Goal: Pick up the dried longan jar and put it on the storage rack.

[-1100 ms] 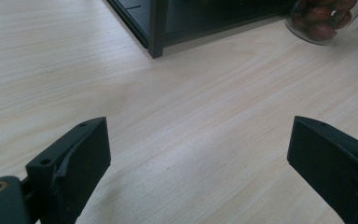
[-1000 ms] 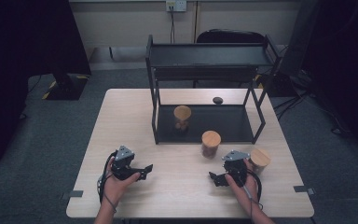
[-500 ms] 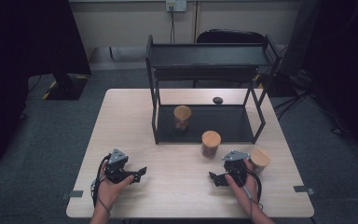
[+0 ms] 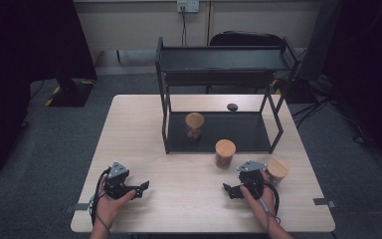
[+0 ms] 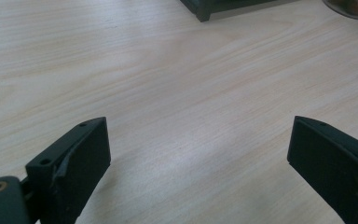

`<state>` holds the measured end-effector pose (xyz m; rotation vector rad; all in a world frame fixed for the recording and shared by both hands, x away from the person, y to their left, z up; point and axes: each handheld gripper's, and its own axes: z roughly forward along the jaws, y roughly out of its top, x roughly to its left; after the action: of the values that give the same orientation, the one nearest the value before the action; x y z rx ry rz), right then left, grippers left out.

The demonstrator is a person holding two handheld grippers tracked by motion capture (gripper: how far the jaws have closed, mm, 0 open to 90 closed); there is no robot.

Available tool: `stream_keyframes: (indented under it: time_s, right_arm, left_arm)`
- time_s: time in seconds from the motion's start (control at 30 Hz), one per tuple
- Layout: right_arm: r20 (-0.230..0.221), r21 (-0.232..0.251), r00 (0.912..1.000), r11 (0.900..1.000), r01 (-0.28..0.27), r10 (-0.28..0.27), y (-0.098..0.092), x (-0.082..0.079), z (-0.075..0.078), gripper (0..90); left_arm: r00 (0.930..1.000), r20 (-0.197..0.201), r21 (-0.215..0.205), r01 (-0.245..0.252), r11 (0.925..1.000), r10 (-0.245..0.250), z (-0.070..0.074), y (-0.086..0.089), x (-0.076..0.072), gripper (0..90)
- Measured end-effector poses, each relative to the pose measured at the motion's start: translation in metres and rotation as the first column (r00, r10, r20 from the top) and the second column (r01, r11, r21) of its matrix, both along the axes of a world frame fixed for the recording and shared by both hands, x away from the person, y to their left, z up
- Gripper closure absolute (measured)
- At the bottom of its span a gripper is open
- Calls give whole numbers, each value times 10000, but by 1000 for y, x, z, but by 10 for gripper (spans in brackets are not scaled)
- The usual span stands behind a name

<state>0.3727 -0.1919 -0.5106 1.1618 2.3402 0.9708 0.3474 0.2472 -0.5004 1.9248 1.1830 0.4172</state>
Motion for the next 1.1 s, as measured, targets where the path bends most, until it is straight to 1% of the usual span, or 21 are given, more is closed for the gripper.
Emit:
stream_keyframes:
  time_s: [0.23, 0.5, 0.53, 0.63, 0.83, 0.97, 1.1]
  right_arm:
    - [1, 1, 10000, 10000, 0, 0, 0, 0, 0, 0]
    - [0, 1, 10000, 10000, 2, -2, 0, 0, 0, 0]
    - [0, 1, 10000, 10000, 1, -1, 0, 0, 0, 0]
    - [-1, 1, 10000, 10000, 2, -2, 0, 0, 0, 0]
    - [0, 2, 10000, 10000, 3, -3, 0, 0, 0, 0]
    - [1, 3, 10000, 10000, 2, -2, 0, 0, 0, 0]
    - [0, 2, 10000, 10000, 2, -2, 0, 0, 0, 0]
  left_arm:
    - [10000, -63, 164, -58, 9998, 59, 0, 7, -2, 56]
    - [9999, -131, 255, -101, 9996, 104, -1, 11, -5, 57]
    - [9999, -133, 216, -106, 9997, 109, -1, 12, -5, 56]
    - [9998, -139, 326, -103, 9994, 108, -2, 14, -6, 56]
    - [9997, -222, 351, -93, 9993, 101, -5, 18, -7, 55]
    - [9996, -261, 530, -134, 9985, 148, -6, 22, -9, 55]
    - [9994, -305, 915, -104, 9957, 132, -8, 24, -12, 53]
